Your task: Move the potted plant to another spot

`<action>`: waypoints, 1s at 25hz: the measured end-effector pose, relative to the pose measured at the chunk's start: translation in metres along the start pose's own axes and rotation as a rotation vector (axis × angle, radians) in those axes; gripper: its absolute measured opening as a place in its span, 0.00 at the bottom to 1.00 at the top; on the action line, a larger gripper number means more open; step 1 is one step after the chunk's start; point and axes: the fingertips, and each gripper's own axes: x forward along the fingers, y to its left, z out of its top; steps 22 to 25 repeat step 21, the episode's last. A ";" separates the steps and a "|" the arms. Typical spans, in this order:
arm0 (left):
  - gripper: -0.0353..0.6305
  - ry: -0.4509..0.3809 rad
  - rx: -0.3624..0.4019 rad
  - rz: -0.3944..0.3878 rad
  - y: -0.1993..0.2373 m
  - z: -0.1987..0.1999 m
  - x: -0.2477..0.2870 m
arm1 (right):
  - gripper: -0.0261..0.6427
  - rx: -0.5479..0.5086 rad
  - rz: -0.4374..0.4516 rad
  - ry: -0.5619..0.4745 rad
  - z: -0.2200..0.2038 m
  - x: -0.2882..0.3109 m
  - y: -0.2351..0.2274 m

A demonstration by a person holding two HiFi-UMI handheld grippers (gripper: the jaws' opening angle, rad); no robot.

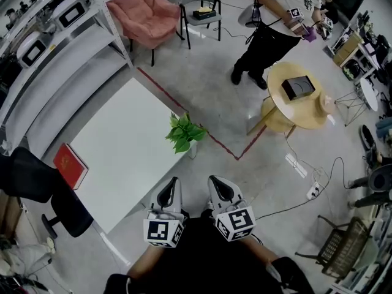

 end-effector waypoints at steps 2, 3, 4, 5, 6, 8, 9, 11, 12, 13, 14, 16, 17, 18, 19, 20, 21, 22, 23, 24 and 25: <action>0.08 0.000 0.006 -0.005 -0.001 0.000 0.000 | 0.06 0.004 -0.001 0.000 -0.001 0.000 0.000; 0.08 -0.001 0.008 -0.008 0.000 0.000 -0.001 | 0.06 0.007 -0.001 -0.001 -0.001 0.001 0.001; 0.08 -0.001 0.007 -0.010 0.000 -0.001 -0.001 | 0.06 0.009 0.000 -0.001 -0.002 0.002 0.002; 0.08 -0.001 0.007 -0.014 0.000 -0.002 -0.002 | 0.06 0.011 0.001 0.000 -0.003 0.002 0.003; 0.08 -0.002 0.008 -0.017 0.000 -0.003 -0.003 | 0.06 0.011 0.002 0.002 -0.004 0.002 0.003; 0.08 -0.002 0.008 -0.020 -0.001 -0.003 -0.004 | 0.06 0.008 0.004 0.005 -0.004 0.001 0.004; 0.08 -0.001 0.008 -0.020 -0.001 -0.004 -0.005 | 0.06 0.007 0.004 0.005 -0.004 0.000 0.005; 0.08 0.001 0.014 -0.020 -0.001 -0.004 -0.006 | 0.06 0.006 0.004 0.005 -0.004 0.000 0.006; 0.08 0.002 0.013 -0.019 0.000 -0.004 -0.007 | 0.06 0.005 0.006 0.005 -0.004 0.000 0.007; 0.08 0.004 0.009 -0.016 0.001 -0.004 -0.008 | 0.06 0.004 0.009 0.005 -0.004 0.000 0.008; 0.08 0.006 0.003 -0.010 0.002 -0.004 -0.009 | 0.06 0.002 0.012 0.005 -0.005 0.000 0.010; 0.08 0.009 -0.003 -0.005 0.002 -0.005 -0.011 | 0.06 0.003 0.012 0.006 -0.005 0.000 0.011; 0.08 0.010 -0.001 -0.006 0.002 -0.005 -0.011 | 0.06 0.003 0.011 0.006 -0.006 0.000 0.012; 0.08 0.008 0.002 -0.009 0.002 -0.005 -0.012 | 0.06 0.003 0.012 0.007 -0.006 0.001 0.013; 0.08 0.007 0.008 -0.013 0.002 -0.005 -0.012 | 0.06 0.003 0.012 0.007 -0.007 0.001 0.015; 0.08 0.004 0.014 -0.017 0.002 -0.005 -0.013 | 0.06 0.003 0.014 0.006 -0.008 0.002 0.016; 0.08 0.002 0.021 -0.022 0.002 -0.004 -0.013 | 0.06 0.002 0.016 0.006 -0.008 0.002 0.018; 0.08 0.002 0.021 -0.022 0.002 -0.004 -0.013 | 0.06 0.002 0.016 0.006 -0.008 0.002 0.018; 0.08 0.002 0.021 -0.022 0.002 -0.004 -0.013 | 0.06 0.002 0.016 0.006 -0.008 0.002 0.018; 0.08 0.002 0.021 -0.022 0.002 -0.004 -0.013 | 0.06 0.002 0.016 0.006 -0.008 0.002 0.018; 0.08 0.002 0.021 -0.022 0.002 -0.004 -0.013 | 0.06 0.002 0.016 0.006 -0.008 0.002 0.018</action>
